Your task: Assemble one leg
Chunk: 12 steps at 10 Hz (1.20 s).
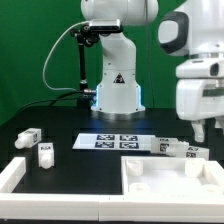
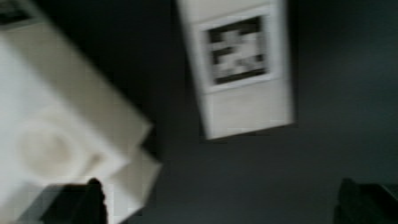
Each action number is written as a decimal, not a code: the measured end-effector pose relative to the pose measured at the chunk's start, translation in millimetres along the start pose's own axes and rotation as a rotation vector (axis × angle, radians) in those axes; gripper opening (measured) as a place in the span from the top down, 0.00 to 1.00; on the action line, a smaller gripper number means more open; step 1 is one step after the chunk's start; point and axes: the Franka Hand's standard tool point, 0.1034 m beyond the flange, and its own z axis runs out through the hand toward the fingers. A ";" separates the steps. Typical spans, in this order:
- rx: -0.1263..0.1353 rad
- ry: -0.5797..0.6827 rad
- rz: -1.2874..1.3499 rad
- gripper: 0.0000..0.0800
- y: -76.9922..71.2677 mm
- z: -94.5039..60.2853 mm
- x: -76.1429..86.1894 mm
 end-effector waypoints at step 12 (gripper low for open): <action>-0.003 0.022 -0.029 0.54 -1.0 39.5 -27.8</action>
Offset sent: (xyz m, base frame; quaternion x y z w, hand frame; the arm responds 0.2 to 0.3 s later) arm -0.0033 -0.0108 -0.0206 -0.0390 0.0216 -0.0165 0.9989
